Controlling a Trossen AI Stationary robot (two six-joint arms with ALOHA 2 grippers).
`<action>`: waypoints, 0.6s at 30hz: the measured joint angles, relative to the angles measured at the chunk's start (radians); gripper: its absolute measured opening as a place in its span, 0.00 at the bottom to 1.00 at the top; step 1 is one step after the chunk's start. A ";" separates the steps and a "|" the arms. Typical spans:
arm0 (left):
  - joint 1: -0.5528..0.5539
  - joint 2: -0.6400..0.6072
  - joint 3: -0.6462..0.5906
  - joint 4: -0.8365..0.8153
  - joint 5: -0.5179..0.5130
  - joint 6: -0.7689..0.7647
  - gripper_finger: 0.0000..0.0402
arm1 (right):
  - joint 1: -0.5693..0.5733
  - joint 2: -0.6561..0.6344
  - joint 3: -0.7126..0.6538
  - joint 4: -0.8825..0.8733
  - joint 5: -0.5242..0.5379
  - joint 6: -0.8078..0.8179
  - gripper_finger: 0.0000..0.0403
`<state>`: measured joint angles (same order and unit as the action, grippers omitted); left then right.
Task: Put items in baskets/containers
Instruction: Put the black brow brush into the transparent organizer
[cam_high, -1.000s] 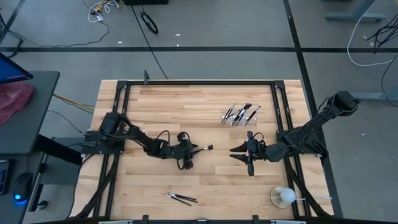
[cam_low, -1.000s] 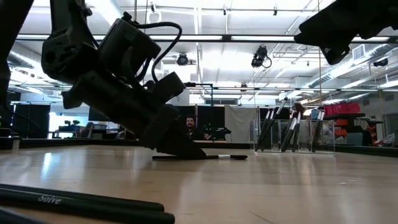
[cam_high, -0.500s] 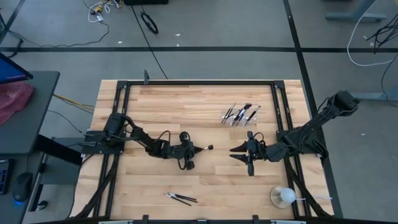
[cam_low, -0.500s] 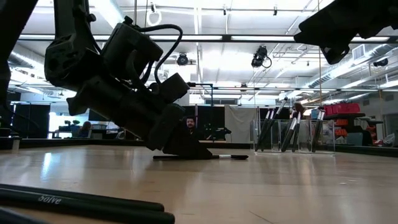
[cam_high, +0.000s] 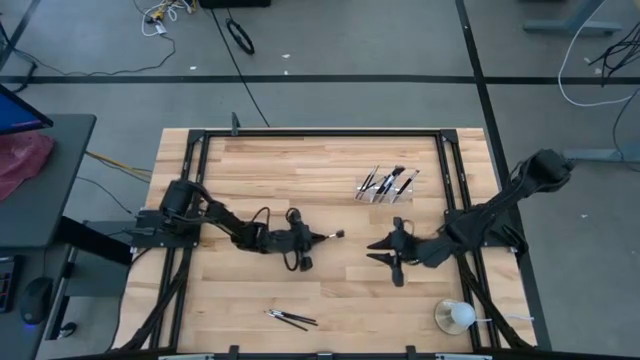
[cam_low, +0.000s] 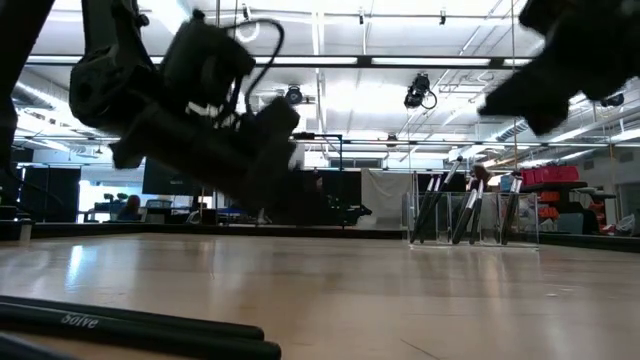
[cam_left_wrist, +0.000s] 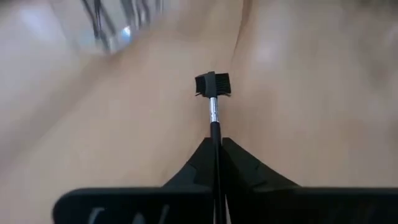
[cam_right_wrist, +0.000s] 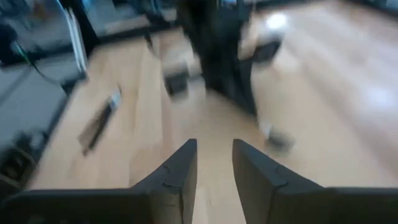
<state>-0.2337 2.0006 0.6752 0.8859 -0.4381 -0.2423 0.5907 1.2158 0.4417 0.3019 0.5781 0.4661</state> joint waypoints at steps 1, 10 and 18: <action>0.000 -0.013 0.003 0.024 -0.003 0.002 0.03 | 0.000 0.030 -0.006 0.009 -0.014 0.020 0.26; -0.012 -0.044 0.006 0.291 0.067 0.028 0.04 | 0.000 0.372 -0.050 0.358 0.021 0.115 0.44; -0.063 -0.044 0.102 0.308 0.137 0.068 0.04 | 0.000 0.590 -0.014 0.910 0.181 -0.211 0.52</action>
<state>-0.2968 1.9568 0.7774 1.1936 -0.3009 -0.1742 0.5907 1.8063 0.4278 1.2114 0.7593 0.2551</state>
